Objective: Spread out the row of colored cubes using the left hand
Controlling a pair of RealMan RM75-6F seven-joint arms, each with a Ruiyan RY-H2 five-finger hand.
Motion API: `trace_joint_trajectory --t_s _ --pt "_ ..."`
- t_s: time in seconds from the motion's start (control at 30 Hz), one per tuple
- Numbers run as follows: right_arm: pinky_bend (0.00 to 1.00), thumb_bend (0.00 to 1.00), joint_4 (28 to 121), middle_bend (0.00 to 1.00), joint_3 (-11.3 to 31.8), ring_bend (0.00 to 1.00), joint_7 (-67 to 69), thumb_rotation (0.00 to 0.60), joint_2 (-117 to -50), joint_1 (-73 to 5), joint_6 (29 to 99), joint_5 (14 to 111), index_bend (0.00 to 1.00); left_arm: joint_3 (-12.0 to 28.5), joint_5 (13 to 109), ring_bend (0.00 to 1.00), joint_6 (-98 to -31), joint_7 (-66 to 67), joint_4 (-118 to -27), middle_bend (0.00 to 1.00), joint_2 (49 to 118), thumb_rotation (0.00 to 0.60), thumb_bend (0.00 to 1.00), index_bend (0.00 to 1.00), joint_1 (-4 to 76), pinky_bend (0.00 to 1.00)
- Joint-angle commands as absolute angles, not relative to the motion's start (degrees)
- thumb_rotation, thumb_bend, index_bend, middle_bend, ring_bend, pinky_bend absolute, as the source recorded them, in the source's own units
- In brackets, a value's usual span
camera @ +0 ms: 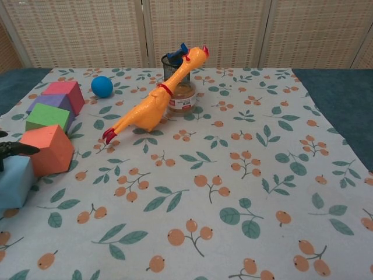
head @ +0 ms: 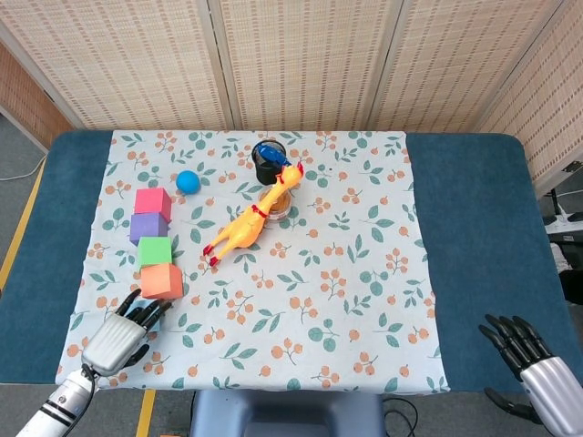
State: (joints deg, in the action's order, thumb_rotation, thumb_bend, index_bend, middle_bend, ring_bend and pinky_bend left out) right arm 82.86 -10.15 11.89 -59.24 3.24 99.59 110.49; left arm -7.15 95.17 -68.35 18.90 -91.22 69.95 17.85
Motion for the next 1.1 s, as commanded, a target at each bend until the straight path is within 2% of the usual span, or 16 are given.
trace_joint_trajectory --t_s 0.03,0.27,0.3,0.43,0.5,0.67,0.93,1.1 --pt "0.00 0.11 82.88 0.00 -10.20 0.00 11.89 0.600 -59.21 3.27 99.62 110.55 0.00 -7.37 94.27 0.40 -68.82 18.51 -90.82 0.13 69.24 0.600 0.36 0.00 17.19 0.00" --pt "0.00 0.11 82.92 0.00 -10.34 0.00 11.65 0.600 -59.25 3.22 99.34 110.66 0.00 -7.23 93.82 0.38 -71.44 16.18 -90.73 0.13 67.76 0.600 0.37 0.00 15.66 0.02" --pt "0.00 0.11 82.90 0.00 -10.34 0.00 11.58 0.600 -59.26 3.21 99.25 110.62 0.00 -7.03 94.50 0.34 -72.62 15.43 -90.04 0.12 68.04 0.600 0.36 0.00 15.43 0.02" --pt "0.00 0.11 82.98 0.00 -10.34 0.00 11.59 0.600 -59.16 3.19 99.15 110.47 0.00 -6.31 96.14 0.06 -75.72 11.84 -86.54 0.00 69.36 0.600 0.38 0.00 14.90 0.02" --pt "0.00 0.11 83.02 0.00 -10.32 0.00 11.66 0.600 -59.11 3.19 99.14 110.38 0.00 -6.11 96.34 0.01 -76.05 10.31 -85.73 0.00 69.59 0.600 0.39 0.00 14.99 0.01" --pt "0.00 0.11 83.08 0.00 -10.33 0.00 11.61 0.600 -59.12 3.06 98.75 110.24 0.00 -5.56 96.16 0.00 -76.18 7.25 -83.53 0.00 70.51 0.600 0.38 0.00 15.23 0.01" --pt "0.00 0.11 83.13 0.00 -10.36 0.00 11.38 0.600 -59.21 3.02 98.55 110.22 0.00 -5.96 90.15 0.00 -67.39 7.65 -86.44 0.00 68.75 0.600 0.35 0.00 16.78 0.01" --pt "0.00 0.11 83.08 0.00 -10.38 0.00 11.22 0.600 -59.23 3.02 98.51 110.24 0.00 -5.74 88.23 0.00 -64.34 8.00 -87.35 0.00 68.56 0.600 0.35 0.00 17.77 0.02"
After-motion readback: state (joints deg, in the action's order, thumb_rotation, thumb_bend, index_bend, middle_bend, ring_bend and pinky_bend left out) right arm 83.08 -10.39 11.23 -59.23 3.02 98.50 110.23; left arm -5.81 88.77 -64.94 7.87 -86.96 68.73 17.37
